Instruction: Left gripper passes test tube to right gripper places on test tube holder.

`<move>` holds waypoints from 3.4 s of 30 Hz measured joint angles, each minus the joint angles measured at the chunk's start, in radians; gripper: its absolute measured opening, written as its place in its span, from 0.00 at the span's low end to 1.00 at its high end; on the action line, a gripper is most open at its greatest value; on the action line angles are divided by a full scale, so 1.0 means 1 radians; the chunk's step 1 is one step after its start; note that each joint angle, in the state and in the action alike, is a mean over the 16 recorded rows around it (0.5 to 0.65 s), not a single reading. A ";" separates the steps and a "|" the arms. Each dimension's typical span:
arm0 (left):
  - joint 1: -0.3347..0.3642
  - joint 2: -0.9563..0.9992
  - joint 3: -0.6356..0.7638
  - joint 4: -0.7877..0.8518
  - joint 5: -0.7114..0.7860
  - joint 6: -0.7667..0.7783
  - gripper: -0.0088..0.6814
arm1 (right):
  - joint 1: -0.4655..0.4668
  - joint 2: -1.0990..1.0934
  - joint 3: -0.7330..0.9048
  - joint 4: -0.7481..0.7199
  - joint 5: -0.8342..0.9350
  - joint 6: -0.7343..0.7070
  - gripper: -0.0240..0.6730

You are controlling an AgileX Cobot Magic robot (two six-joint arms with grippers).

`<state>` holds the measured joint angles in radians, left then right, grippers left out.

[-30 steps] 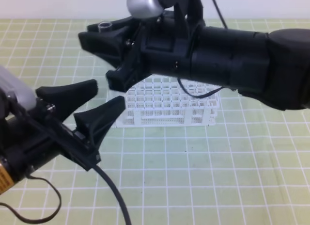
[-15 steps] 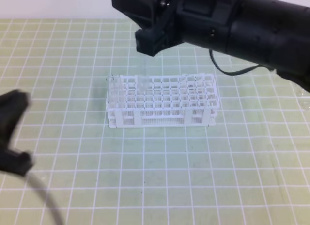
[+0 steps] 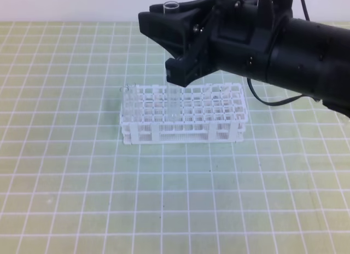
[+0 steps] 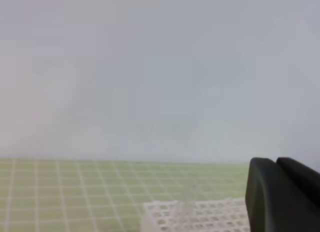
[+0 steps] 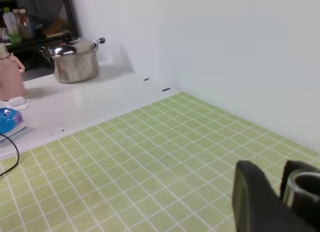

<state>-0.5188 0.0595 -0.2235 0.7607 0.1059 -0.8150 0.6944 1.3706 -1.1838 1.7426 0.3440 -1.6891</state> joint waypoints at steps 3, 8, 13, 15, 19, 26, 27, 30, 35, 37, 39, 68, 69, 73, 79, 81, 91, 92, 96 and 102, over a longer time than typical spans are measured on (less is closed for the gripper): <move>0.000 -0.044 0.061 -0.014 -0.019 -0.009 0.01 | 0.000 -0.001 0.004 0.000 0.006 0.000 0.16; 0.000 -0.069 0.146 -0.013 -0.054 -0.011 0.01 | 0.000 -0.001 0.005 0.000 0.018 -0.001 0.16; 0.000 -0.067 0.205 -0.007 -0.062 -0.012 0.01 | 0.000 -0.001 0.005 0.000 0.027 -0.001 0.16; 0.000 -0.066 0.220 -0.007 -0.057 -0.012 0.01 | 0.000 -0.001 0.005 0.000 0.027 -0.001 0.16; 0.000 -0.067 0.234 -0.007 -0.044 -0.013 0.01 | 0.000 -0.001 0.005 0.000 0.018 -0.002 0.16; 0.000 -0.066 0.237 -0.006 -0.024 -0.014 0.01 | 0.000 -0.001 0.005 0.000 -0.010 -0.002 0.16; 0.000 -0.066 0.238 -0.006 -0.023 -0.014 0.01 | 0.000 -0.001 0.005 0.000 -0.014 -0.002 0.16; 0.000 -0.066 0.238 -0.006 -0.019 -0.015 0.01 | 0.000 -0.001 0.005 0.000 -0.025 -0.002 0.16; 0.000 -0.064 0.239 -0.006 -0.018 -0.015 0.01 | -0.001 -0.001 0.005 -0.004 -0.039 0.004 0.16; 0.000 -0.063 0.240 -0.006 -0.018 -0.016 0.01 | -0.002 -0.001 0.005 -0.023 -0.048 0.023 0.16; 0.000 -0.063 0.239 -0.006 -0.018 -0.016 0.01 | -0.003 -0.001 0.006 -0.065 -0.060 0.064 0.16; 0.000 -0.065 0.237 -0.006 -0.016 -0.016 0.01 | 0.004 -0.028 0.124 -1.754 -0.583 1.741 0.16; 0.000 -0.066 0.236 -0.007 -0.015 -0.016 0.01 | 0.003 -0.028 0.135 -1.764 -0.602 1.751 0.16; 0.000 -0.065 0.237 -0.006 -0.015 -0.016 0.01 | 0.001 -0.022 0.171 -1.779 -0.655 1.766 0.16; 0.000 -0.065 0.237 -0.006 -0.015 -0.016 0.01 | -0.001 0.011 0.184 -1.774 -0.691 1.755 0.16; 0.000 -0.065 0.237 -0.006 -0.016 -0.016 0.01 | -0.001 0.024 0.184 -1.774 -0.705 1.752 0.16; 0.000 -0.066 0.234 -0.007 -0.015 -0.016 0.01 | -0.001 0.074 0.184 -1.766 -0.803 1.753 0.16; 0.000 -0.065 0.236 -0.007 -0.015 -0.016 0.01 | -0.001 0.075 0.184 -1.765 -0.810 1.753 0.16; 0.000 -0.066 0.236 -0.007 -0.015 -0.016 0.01 | -0.001 0.078 0.184 -1.762 -0.838 1.753 0.16; 0.000 -0.063 0.241 -0.005 -0.017 -0.016 0.01 | -0.001 0.104 0.173 -1.760 -0.875 1.755 0.16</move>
<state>-0.5190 -0.0037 0.0179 0.7553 0.0892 -0.8310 0.6933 1.4749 -1.0107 -0.0176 -0.5306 0.0659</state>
